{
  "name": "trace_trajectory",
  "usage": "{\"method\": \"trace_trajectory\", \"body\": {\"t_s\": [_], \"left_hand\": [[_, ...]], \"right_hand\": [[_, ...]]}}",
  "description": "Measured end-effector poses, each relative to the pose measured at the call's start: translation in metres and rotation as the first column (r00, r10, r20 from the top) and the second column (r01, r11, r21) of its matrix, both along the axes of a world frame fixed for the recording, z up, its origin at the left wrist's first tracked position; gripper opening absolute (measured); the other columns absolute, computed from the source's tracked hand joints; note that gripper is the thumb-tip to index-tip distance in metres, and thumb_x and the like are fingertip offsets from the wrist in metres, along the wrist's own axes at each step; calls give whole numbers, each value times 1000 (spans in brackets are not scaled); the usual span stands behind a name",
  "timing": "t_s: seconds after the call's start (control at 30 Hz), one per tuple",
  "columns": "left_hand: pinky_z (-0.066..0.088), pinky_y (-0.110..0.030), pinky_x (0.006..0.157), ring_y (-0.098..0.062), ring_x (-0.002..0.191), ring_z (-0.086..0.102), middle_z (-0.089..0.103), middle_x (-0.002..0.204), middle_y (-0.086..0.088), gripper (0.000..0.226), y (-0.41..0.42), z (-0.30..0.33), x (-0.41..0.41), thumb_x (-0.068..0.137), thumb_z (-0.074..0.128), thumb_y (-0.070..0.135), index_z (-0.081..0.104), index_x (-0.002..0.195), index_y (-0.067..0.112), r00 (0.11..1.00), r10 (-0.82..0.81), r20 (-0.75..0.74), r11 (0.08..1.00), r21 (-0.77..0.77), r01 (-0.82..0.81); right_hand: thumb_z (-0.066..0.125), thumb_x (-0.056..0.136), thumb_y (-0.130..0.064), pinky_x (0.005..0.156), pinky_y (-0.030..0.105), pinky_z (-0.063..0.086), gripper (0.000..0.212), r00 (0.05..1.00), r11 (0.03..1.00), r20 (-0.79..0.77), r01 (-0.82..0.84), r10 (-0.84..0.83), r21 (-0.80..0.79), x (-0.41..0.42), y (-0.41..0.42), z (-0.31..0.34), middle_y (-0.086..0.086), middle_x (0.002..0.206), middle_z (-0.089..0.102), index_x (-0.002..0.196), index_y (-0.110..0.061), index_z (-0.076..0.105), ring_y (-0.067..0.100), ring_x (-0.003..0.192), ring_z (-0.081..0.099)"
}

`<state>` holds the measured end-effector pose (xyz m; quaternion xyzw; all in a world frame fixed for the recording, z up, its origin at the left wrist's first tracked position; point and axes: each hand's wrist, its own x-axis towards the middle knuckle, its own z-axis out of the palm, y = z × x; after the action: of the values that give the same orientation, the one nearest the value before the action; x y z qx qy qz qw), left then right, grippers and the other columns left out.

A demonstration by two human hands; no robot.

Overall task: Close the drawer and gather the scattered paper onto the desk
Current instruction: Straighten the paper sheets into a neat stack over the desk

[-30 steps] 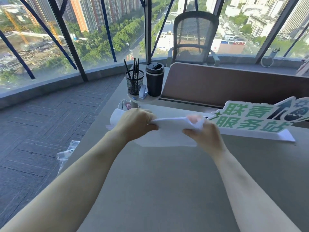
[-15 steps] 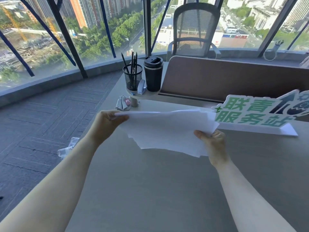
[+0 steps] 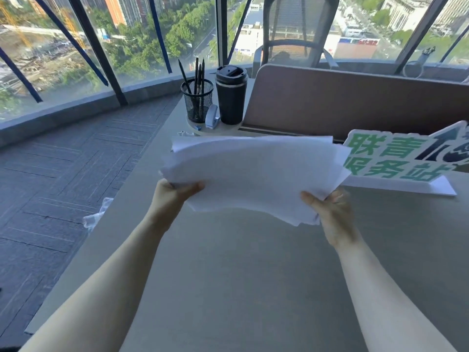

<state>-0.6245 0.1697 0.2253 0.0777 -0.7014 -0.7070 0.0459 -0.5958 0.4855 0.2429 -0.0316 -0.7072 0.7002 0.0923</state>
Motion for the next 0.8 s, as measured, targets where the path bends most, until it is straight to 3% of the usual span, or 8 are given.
{"method": "trace_trajectory", "body": {"t_s": [0.13, 0.23, 0.37, 0.43, 0.5, 0.57, 0.7, 0.8], "left_hand": [[53, -30, 74, -9, 75, 70, 76, 77, 10, 26, 13, -26, 16, 67, 81, 4, 73, 89, 14, 992, -24, 126, 1000, -17, 26], [50, -34, 77, -8, 75, 68, 75, 81, 9, 32, 24, -22, 15, 68, 80, 2, 70, 90, 22, 995, 60, 75, 997, 43, -63], [39, -14, 99, 5, 113, 51, 53, 131, 11, 78, 27, -5, 8, 71, 80, 8, 42, 132, 39, 971, 132, -198, 982, -110, -156], [40, -14, 98, 11, 108, 50, 56, 121, 12, 80, 27, -5, 5, 74, 78, 8, 37, 138, 36, 953, 33, -300, 939, -316, -132], [47, -32, 95, 10, 102, 52, 59, 113, 7, 61, 24, -9, 3, 74, 76, 11, 54, 128, 29, 956, -20, -292, 878, -463, -123], [50, -37, 86, 2, 94, 57, 62, 112, 7, 53, 20, -17, 3, 74, 76, 14, 56, 119, 33, 969, 48, -243, 894, -422, -150], [49, -27, 84, -15, 86, 60, 62, 109, 2, 77, 9, -34, 6, 75, 77, 12, 37, 132, 45, 992, 105, -70, 983, -145, -115], [51, -32, 81, -18, 84, 63, 68, 93, -2, 38, 7, -39, 4, 71, 76, 12, 63, 104, 26, 996, 88, -7, 987, -136, -88]], "right_hand": [[73, 77, -2, 66, 26, 49, 18, 992, 998, 112, 62, -65, 24, 9, -14, -31, -10, 73, 74, 88, -15, 70, 7, 68, 67], [75, 71, -15, 80, 41, 50, 24, 985, 988, 67, 155, -156, 21, 6, -16, -39, 11, 96, 69, 91, -23, 66, 25, 87, 64], [76, 72, -12, 85, 34, 48, 34, 990, 990, 44, 133, -135, 40, 3, -15, -41, 9, 111, 66, 101, -25, 65, 20, 97, 63], [76, 75, -2, 79, 24, 52, 31, 988, 993, 100, 119, -116, -21, 4, -15, -44, -1, 97, 73, 98, -21, 68, 11, 88, 68], [73, 78, 3, 69, 17, 54, 26, 979, 997, 186, 81, -79, -6, 7, -17, -51, -12, 79, 76, 90, -20, 70, 3, 76, 71], [71, 80, 2, 65, 17, 53, 23, 964, 997, 257, 70, -73, 21, 9, -17, -60, -16, 72, 76, 84, -21, 71, 0, 70, 71], [70, 83, -6, 67, 20, 49, 19, 935, 990, 334, 90, -122, 110, 11, -17, -73, -10, 76, 72, 73, -22, 69, -8, 63, 66], [69, 83, -6, 59, 7, 49, 20, 944, 987, 296, 118, -147, 112, 12, -17, -72, -13, 75, 70, 74, -23, 69, -12, 60, 64]]}}
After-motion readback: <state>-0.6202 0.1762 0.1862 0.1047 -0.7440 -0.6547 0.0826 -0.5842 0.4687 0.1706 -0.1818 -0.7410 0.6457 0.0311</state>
